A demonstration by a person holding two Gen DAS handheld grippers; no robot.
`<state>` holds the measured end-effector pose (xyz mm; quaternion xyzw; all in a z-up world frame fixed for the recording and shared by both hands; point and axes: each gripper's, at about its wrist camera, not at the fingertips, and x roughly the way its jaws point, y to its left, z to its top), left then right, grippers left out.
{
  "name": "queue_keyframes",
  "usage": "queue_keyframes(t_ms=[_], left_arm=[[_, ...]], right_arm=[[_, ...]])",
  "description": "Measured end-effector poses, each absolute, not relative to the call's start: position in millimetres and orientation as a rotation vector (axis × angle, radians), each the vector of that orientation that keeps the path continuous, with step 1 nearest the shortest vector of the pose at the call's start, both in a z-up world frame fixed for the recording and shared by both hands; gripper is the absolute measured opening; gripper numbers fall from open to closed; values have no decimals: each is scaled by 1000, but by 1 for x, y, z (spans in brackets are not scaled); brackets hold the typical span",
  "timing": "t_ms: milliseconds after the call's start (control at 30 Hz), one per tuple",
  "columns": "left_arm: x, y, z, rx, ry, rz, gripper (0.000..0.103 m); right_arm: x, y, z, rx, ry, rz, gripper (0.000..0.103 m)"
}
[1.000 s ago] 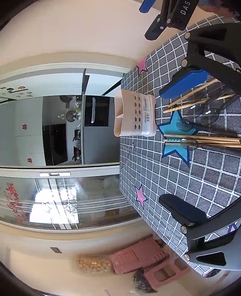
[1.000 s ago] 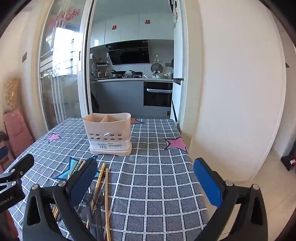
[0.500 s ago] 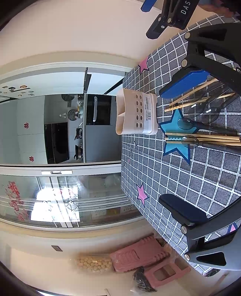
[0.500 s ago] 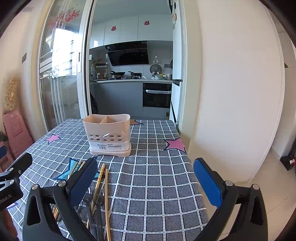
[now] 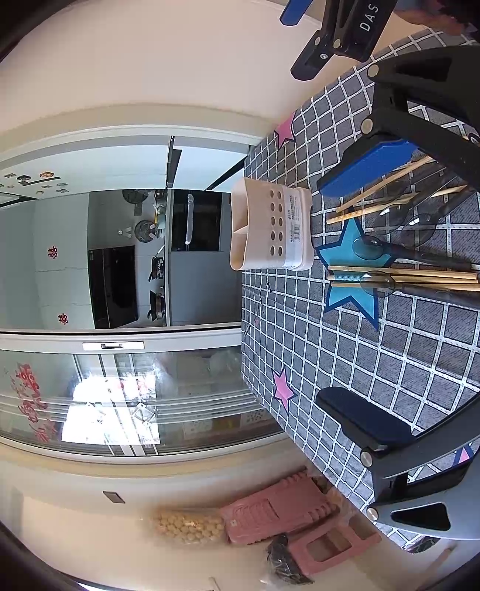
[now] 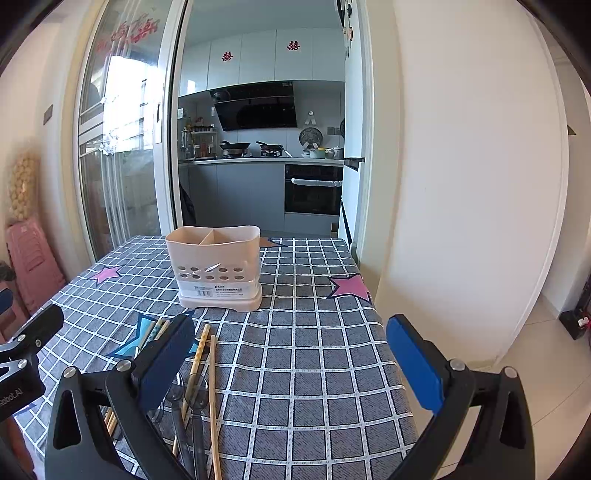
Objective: Organize utensils
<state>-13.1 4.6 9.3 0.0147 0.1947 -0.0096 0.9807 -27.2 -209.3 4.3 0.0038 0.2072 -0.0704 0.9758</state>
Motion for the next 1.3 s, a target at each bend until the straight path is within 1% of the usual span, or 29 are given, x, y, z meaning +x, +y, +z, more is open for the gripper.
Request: queue_keyframes(t_ms=[1300], left_arm=[[-13,7,6,31,399,-23,103]], right_arm=[[-25,-207,4,15,429,-136,103]])
